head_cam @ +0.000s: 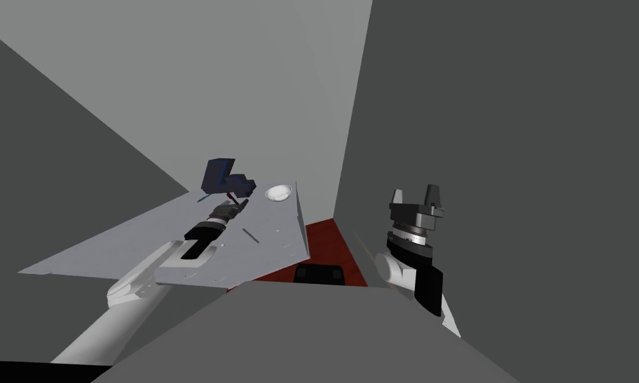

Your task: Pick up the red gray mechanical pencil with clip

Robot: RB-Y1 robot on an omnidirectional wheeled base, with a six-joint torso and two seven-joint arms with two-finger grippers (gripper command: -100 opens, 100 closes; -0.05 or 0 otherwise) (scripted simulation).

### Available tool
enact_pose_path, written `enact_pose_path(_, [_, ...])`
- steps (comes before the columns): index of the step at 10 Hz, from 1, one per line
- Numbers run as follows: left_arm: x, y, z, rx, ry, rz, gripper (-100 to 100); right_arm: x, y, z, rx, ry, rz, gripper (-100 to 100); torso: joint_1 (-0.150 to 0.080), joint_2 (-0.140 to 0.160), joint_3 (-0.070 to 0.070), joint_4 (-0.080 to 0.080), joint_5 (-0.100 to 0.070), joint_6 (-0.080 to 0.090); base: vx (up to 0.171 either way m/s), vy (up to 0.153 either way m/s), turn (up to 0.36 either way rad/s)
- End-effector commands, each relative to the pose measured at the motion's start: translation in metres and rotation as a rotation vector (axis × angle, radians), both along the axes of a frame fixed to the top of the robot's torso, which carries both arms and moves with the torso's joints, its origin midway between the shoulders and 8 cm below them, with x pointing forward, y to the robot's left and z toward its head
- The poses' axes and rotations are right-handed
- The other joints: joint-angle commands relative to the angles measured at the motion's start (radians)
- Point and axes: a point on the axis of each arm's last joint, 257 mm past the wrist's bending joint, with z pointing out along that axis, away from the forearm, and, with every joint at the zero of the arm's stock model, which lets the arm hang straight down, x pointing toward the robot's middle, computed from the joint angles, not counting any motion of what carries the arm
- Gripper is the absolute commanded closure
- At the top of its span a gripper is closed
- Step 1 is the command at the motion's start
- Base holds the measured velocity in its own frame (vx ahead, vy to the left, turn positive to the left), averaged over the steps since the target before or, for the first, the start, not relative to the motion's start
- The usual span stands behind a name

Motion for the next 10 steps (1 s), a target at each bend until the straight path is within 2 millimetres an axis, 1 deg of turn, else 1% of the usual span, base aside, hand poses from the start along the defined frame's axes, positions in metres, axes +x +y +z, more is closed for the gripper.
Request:
enact_pose_path(1, [0.003, 0.012, -0.009, -0.006, 0.010, 0.020, -100, 0.000, 0.000, 0.000, 0.000, 0.000, 0.000, 0, 0.000, 0.000, 0.000, 0.000, 0.000, 0.000, -0.055, -0.026, 0.034])
enact_pose_path(2, [0.000, 0.020, -0.017, -0.012, 0.026, 0.036, -100, 0.000, 0.000, 0.000, 0.000, 0.000, 0.000, 0, 0.000, -0.002, -0.001, 0.000, 0.000, 0.000, -0.014, -0.011, 0.023])
enact_pose_path(3, [0.013, 0.018, 0.001, 0.023, -0.004, 0.015, -100, 0.000, 0.000, 0.000, 0.000, 0.000, 0.000, 0, 0.000, -0.004, -0.002, -0.001, 0.000, 0.000, -0.095, -0.016, -0.175])
enact_pose_path(4, [0.018, 0.025, 0.001, 0.014, -0.009, 0.028, -100, 0.000, 0.000, 0.000, 0.000, 0.000, 0.000, 0, 0.000, -0.001, -0.001, 0.000, 0.000, 0.001, -0.115, -0.018, -0.158])
enact_pose_path(6, [0.014, 0.044, -0.019, -0.002, 0.027, 0.067, -100, 0.000, 0.000, 0.000, 0.000, 0.000, 0.000, 0, 0.001, -0.002, -0.001, 0.000, 0.000, 0.000, -0.033, -0.005, 0.009])
enact_pose_path(7, [0.028, 0.049, -0.001, 0.025, -0.002, 0.057, -100, 0.000, 0.000, 0.000, 0.000, 0.000, 0.000, 0, 0.001, -0.004, -0.002, -0.001, 0.000, -0.001, -0.087, -0.025, -0.189])
enact_pose_path(8, [0.030, 0.057, -0.006, 0.014, 0.002, 0.073, -100, 0.000, 0.000, 0.000, 0.000, 0.000, 0.000, 0, 0.000, -0.002, -0.001, 0.000, 0.000, 0.001, -0.111, -0.033, -0.151])
enact_pose_path(9, [0.027, 0.065, -0.015, 0.007, 0.019, 0.089, -100, 0.000, 0.000, 0.000, 0.000, 0.000, 0.000, 0, -0.001, 0.000, 0.000, 0.000, 0.000, 0.000, -0.054, -0.013, 0.006])
enact_pose_path(10, [0.026, 0.069, -0.019, 0.003, 0.028, 0.098, -100, 0.000, 0.000, 0.000, 0.000, 0.000, 0.000, 0, 0.000, -0.002, -0.001, 0.000, 0.000, -0.001, -0.010, 0.004, 0.036])
